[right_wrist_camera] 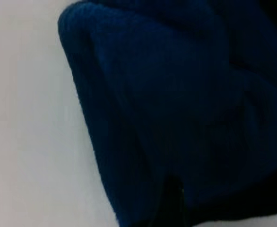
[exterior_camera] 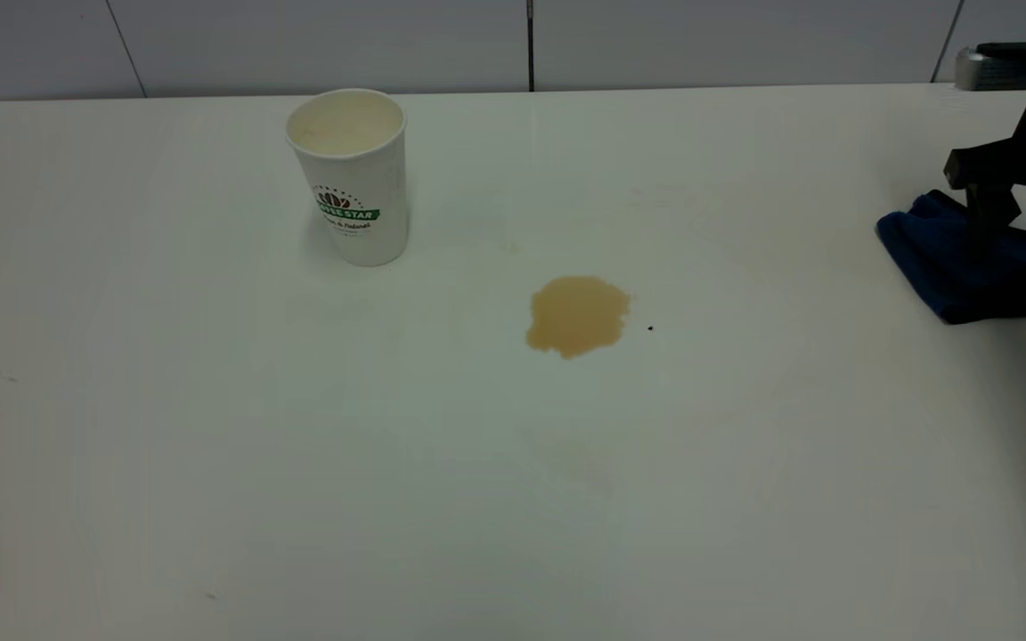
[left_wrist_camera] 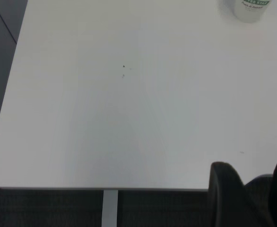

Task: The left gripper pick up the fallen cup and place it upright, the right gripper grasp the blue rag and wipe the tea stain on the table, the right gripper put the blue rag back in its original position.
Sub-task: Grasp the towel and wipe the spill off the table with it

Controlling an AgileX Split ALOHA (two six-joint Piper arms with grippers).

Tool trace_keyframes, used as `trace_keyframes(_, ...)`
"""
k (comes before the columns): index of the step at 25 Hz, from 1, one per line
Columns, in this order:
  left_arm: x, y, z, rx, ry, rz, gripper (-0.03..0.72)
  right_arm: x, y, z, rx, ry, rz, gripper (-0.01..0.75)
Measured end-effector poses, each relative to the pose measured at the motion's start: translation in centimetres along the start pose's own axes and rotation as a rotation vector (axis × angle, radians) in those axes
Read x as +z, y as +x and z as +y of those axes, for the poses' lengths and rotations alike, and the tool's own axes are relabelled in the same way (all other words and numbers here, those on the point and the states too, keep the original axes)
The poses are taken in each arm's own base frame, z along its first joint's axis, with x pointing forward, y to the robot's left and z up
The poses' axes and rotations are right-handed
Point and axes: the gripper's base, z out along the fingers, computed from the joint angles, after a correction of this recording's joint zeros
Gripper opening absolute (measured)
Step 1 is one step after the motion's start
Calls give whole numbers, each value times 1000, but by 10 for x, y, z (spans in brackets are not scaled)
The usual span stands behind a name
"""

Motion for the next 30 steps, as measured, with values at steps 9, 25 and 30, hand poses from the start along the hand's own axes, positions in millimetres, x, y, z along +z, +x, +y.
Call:
trace_keyframes(9, 0, 0, 0, 0, 0, 0, 253, 23, 5, 0, -8, 3, 18, 624)
trace_keyframes(25, 0, 0, 0, 0, 0, 0, 253, 25, 8, 35, -69, -125, 45, 76)
trace_keyframes(30, 0, 0, 0, -1, 0, 0, 253, 20, 19, 105, -233, -158, 86, 76)
